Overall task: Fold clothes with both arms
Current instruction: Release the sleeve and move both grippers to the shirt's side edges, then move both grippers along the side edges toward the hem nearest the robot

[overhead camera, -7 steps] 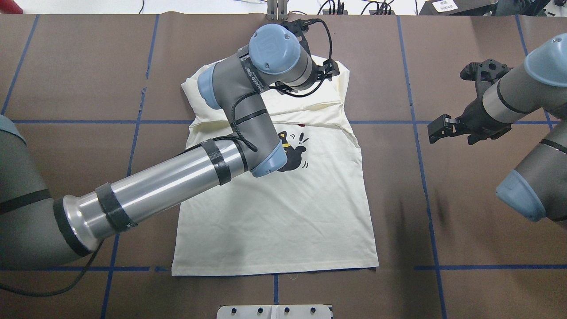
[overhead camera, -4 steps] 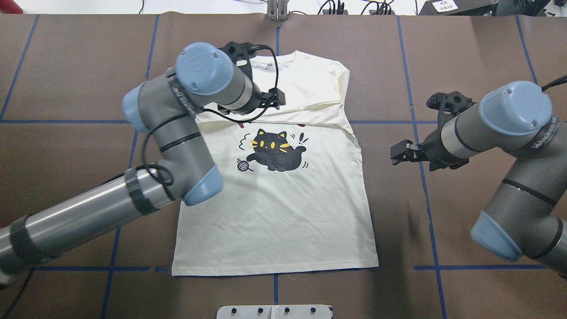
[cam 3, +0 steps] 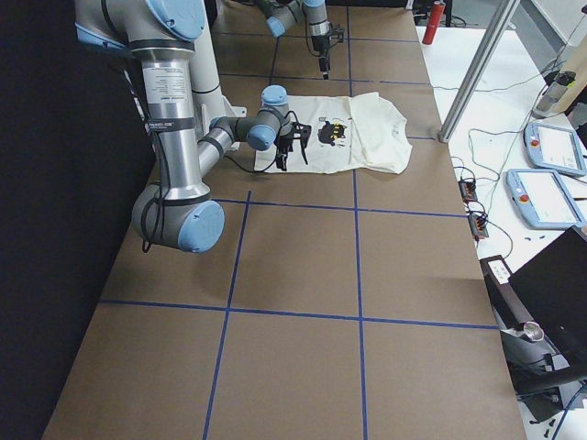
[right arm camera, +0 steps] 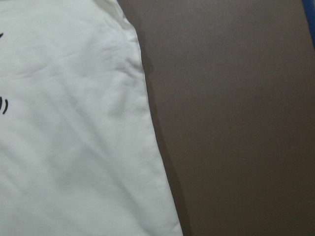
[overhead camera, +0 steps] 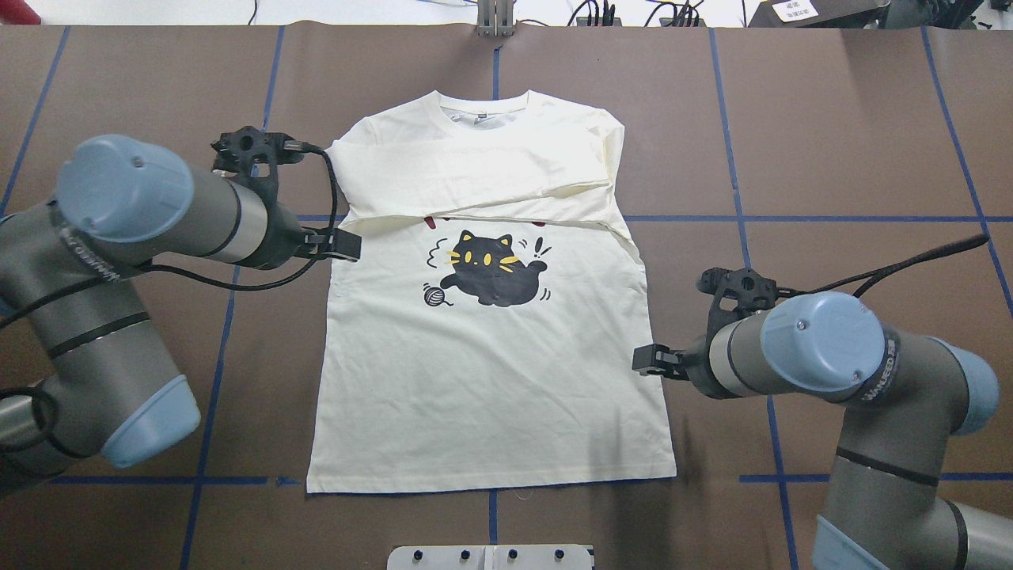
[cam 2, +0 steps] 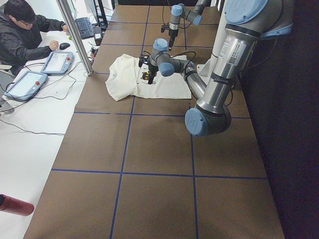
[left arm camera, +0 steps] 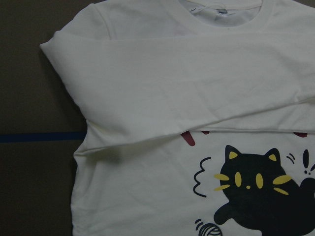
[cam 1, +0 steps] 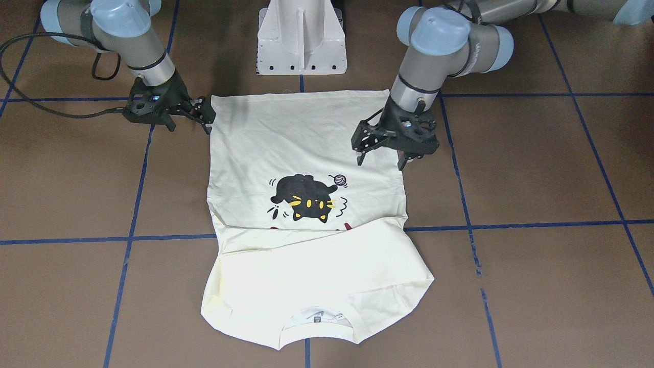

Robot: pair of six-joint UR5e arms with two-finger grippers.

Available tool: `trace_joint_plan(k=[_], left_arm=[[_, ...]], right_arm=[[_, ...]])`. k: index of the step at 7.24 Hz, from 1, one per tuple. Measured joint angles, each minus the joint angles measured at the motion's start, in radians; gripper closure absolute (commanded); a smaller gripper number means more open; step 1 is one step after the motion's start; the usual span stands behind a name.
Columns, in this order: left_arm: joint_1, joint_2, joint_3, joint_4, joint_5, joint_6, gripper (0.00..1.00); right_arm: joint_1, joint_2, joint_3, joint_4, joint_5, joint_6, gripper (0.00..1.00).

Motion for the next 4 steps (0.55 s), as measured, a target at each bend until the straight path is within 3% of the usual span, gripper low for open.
trace_joint_plan(k=[4], left_arm=[[-0.022, 0.048, -0.112, 0.132, -0.005, 0.022, 0.00]], right_arm=[[-0.187, -0.054, 0.014, 0.003, -0.113, 0.075, 0.00]])
